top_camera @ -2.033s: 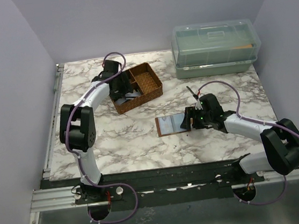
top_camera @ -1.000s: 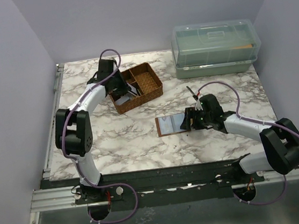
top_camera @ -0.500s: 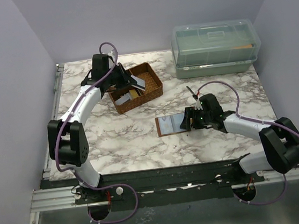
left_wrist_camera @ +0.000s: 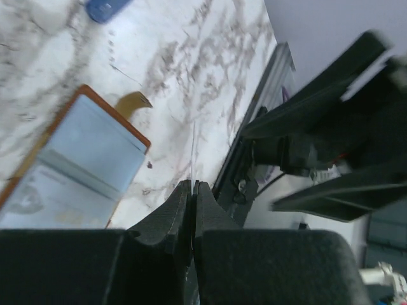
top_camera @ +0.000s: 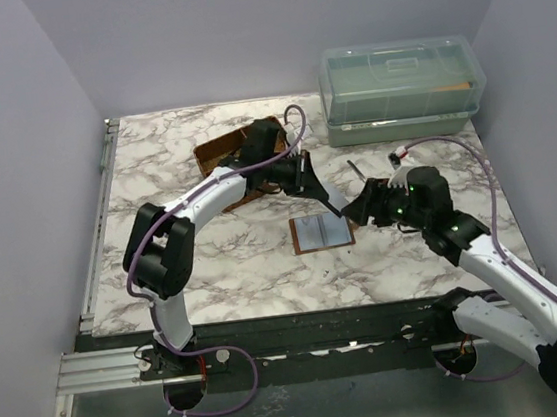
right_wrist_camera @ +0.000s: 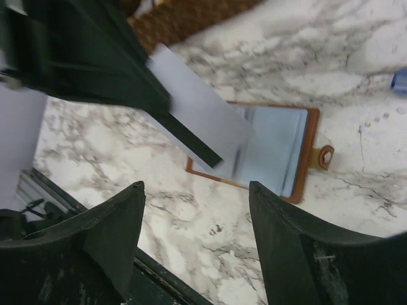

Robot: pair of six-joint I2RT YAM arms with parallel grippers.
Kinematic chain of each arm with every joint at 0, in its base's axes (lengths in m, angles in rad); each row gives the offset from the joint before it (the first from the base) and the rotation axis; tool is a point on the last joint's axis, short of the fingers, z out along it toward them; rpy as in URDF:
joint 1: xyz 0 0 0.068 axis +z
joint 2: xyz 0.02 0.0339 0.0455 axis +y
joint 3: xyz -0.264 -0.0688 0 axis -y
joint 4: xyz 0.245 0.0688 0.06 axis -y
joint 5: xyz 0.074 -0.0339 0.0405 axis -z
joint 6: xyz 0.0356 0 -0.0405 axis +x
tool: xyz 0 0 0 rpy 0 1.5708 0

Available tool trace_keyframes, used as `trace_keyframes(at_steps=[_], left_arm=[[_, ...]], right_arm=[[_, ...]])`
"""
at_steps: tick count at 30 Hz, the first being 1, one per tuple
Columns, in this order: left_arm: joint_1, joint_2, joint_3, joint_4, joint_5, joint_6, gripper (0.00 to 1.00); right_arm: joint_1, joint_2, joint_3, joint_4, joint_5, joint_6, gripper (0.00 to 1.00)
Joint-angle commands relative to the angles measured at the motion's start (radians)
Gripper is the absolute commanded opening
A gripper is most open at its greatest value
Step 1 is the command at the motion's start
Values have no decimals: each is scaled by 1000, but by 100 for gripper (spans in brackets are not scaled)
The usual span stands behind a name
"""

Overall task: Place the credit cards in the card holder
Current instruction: Pick up the credit card from the storage box.

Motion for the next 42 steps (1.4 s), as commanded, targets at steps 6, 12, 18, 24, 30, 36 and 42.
trace_keyframes(at_steps=[6,12,18,24,30,36,42], left_arm=[[-72,50,40,97,316,42,0],[-102,17,35,109,416,77,0],[-118,-2,15,204,521,27,0],[-128,-14,4,291,573,-41,0],[-133,-35,-3,300,583,-47,0],[-142,-39,-6,306,585,-52,0],[-158,-37,-7,310,589,-56,0]], right_arm=[[-6,-128,133,-237,9,53,70],[-6,-121,246,-398,-39,65,69],[-7,-175,258,-432,-189,32,70],[-7,-214,210,-418,-236,39,66],[-8,-233,243,-497,-118,37,64],[-8,-247,289,-574,12,41,65],[-8,-264,281,-558,-102,32,61]])
